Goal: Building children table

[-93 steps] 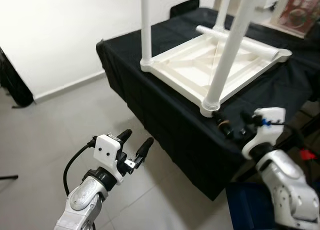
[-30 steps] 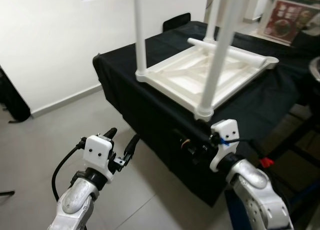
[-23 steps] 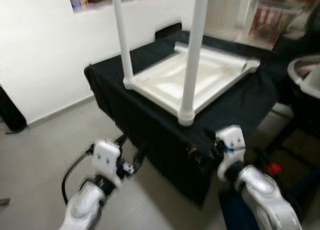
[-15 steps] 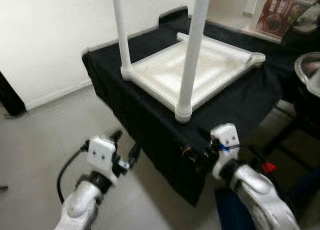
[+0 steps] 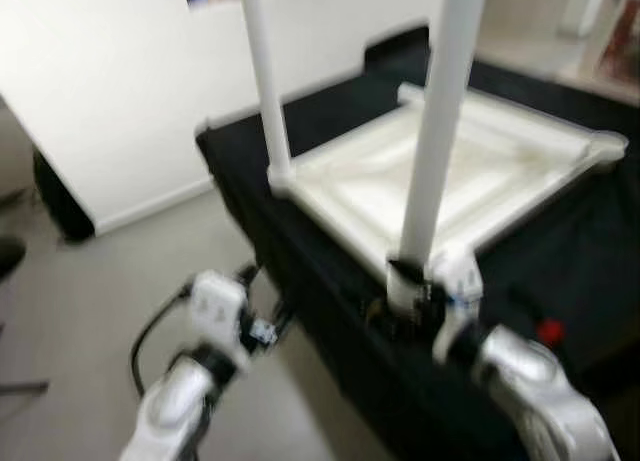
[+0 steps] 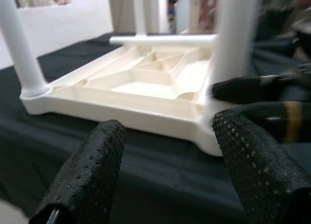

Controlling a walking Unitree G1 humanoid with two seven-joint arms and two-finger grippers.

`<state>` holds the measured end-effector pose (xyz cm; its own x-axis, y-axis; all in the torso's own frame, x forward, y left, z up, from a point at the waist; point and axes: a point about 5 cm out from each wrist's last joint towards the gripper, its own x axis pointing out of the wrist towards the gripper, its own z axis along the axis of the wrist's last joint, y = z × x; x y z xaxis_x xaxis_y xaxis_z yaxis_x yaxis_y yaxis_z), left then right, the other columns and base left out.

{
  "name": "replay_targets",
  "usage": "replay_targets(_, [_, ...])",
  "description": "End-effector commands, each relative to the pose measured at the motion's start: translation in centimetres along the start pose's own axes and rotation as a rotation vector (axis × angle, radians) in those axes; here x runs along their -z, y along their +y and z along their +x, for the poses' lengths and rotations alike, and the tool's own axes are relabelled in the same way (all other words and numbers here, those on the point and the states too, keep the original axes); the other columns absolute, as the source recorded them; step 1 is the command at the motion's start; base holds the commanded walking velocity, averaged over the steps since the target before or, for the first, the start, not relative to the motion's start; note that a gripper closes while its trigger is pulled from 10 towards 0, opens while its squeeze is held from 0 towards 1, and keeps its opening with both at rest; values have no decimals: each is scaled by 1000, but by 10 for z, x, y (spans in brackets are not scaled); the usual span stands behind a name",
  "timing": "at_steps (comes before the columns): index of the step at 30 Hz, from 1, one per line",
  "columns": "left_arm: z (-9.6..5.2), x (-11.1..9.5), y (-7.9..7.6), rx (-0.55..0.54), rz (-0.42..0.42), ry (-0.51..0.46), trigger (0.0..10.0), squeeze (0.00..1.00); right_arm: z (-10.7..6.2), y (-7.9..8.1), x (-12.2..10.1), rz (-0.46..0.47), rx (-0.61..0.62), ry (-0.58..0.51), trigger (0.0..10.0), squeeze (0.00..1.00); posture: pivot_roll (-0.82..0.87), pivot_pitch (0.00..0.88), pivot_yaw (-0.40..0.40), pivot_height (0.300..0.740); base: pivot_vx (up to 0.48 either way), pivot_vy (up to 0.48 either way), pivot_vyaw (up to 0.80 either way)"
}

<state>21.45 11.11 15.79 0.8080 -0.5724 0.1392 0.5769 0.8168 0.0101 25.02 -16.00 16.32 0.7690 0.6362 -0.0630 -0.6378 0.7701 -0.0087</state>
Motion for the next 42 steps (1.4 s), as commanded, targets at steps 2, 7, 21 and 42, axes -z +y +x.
replay_targets(2, [-8, 7, 1, 26, -22, 52, 10000, 0, -11, -21, -8, -6, 103, -29, 10000, 0, -53, 102, 7, 740, 0, 0, 0])
replay_targets(7, [-20, 10, -4, 158, -45, 112, 10000, 0, -52, -21, -10, 75, -185, 94, 10000, 0, -59, 111, 8, 740, 0, 0, 0])
replay_targets(21, [-28, 14, -6, 268, 1, 182, 10000, 0, -46, -69, -38, -104, 9, 91, 10000, 0, -58, 136, 16, 740, 0, 0, 0])
replay_targets(42, [-32, 3, -12, 234, 2, 118, 10000, 0, 2, -67, -65, -151, -171, 17, 10000, 0, -27, 196, 3, 740, 0, 0, 0])
